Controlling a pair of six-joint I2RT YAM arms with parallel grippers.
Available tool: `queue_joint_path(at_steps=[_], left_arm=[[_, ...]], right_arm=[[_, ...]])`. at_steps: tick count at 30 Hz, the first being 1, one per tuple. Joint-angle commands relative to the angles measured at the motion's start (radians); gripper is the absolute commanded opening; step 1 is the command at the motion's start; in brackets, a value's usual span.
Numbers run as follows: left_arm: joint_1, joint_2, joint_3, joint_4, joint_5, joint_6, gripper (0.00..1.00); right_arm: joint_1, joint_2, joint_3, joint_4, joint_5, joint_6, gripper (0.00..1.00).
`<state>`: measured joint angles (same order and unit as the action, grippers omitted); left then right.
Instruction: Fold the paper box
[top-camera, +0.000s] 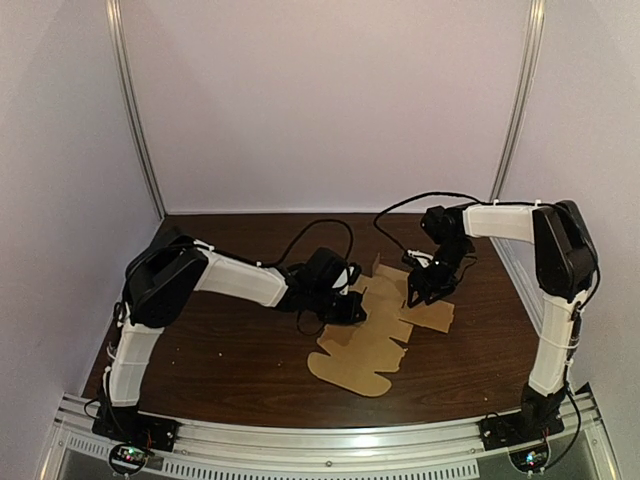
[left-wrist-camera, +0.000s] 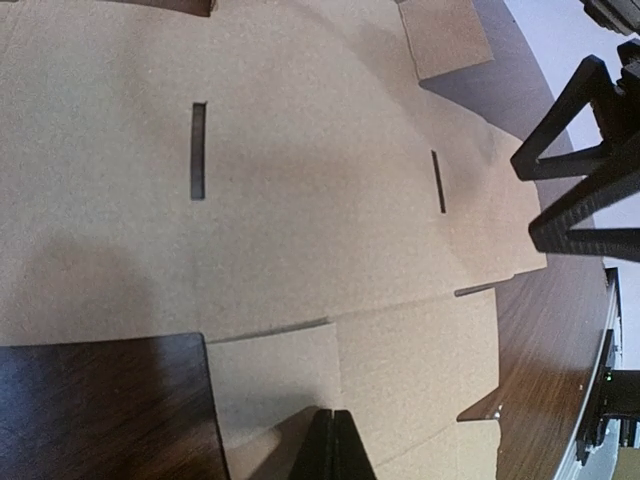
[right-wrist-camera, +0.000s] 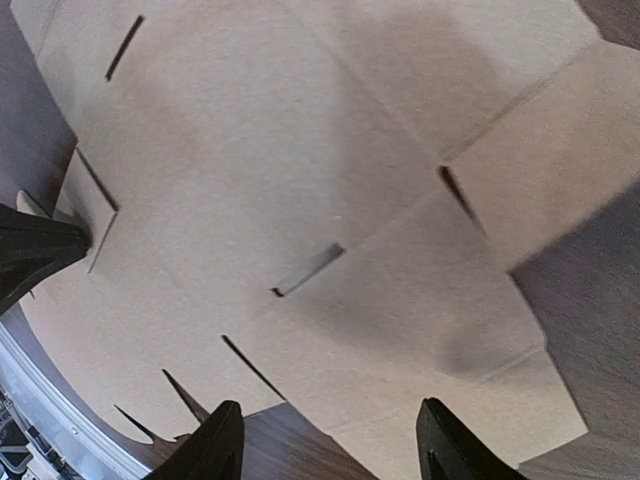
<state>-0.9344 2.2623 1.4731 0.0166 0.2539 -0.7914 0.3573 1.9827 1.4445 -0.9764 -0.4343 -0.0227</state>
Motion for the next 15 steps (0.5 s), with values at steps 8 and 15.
queue_joint_path(at_steps=[8, 15], left_arm=[[0.010, -0.003, -0.085, -0.164, -0.114, 0.037, 0.00], [0.010, -0.138, -0.196, -0.221, -0.117, 0.132, 0.00]], right_arm=[[-0.018, 0.056, 0.009, -0.033, 0.039, -0.045, 0.45], [0.004, 0.272, 0.235, -0.093, 0.024, -0.078, 0.31]])
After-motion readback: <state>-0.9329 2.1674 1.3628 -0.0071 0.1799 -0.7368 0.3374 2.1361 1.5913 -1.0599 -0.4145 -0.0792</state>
